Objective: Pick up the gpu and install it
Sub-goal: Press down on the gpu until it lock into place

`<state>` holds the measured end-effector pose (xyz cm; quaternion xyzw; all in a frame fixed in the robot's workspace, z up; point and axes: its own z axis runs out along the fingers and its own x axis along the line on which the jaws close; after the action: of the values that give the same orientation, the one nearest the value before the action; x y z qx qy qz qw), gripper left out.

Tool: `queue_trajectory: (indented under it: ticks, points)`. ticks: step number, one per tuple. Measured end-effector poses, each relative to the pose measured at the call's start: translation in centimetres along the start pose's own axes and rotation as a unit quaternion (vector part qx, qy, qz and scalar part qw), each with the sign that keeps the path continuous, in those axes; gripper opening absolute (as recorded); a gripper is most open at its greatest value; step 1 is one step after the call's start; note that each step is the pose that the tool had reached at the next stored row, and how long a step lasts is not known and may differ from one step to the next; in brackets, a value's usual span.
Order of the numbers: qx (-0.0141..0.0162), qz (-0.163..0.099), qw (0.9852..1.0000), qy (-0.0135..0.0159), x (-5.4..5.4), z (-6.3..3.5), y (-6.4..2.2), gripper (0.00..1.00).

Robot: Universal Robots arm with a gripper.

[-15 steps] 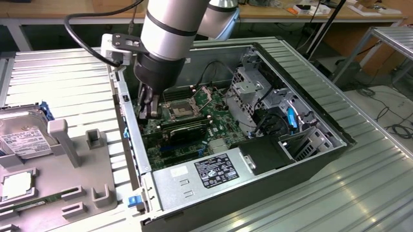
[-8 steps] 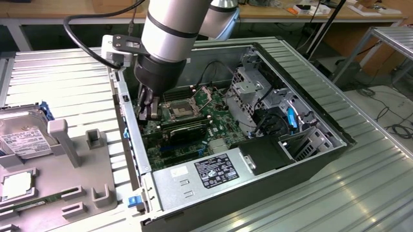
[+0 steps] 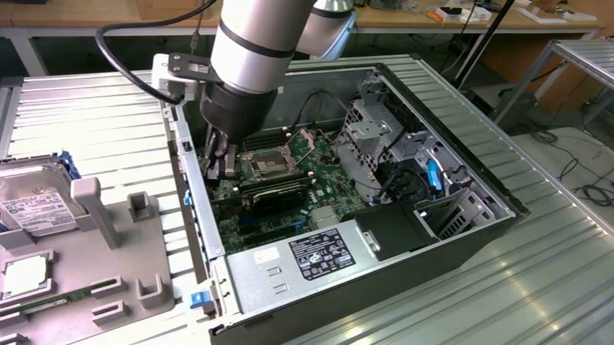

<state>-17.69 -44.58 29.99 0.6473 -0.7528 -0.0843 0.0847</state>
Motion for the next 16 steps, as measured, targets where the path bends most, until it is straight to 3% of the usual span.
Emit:
queue_trajectory:
  ticks: [2, 5, 8, 9, 10, 14, 15, 16]
  points:
    - [0.0023, 0.0, 1.0, -0.0006, 0.0, 0.08, -0.05, 0.11]
    - [0.0023, 0.0, 1.0, -0.0008, -0.7, 0.05, -0.19, 0.11]
    - [0.002, 0.002, 1.0, -0.004, -0.9, 0.07, -0.21, 0.11]
    - [0.0017, 0.002, 1.0, -0.0033, -0.9, 0.13, -0.24, 0.11]
    - [-0.0039, 0.004, 1.0, 0.0066, -0.9, 0.01, -0.33, 0.11]
    - [-0.007, 0.006, 0.9999, 0.0125, -1.7, -0.04, -0.41, 0.11]
    - [-0.0086, 0.006, 0.9998, 0.0146, -1.7, -0.06, -0.42, 0.11]
    - [-0.012, 0.007, 0.9997, 0.0189, -1.9, -0.12, -0.43, 0.11]
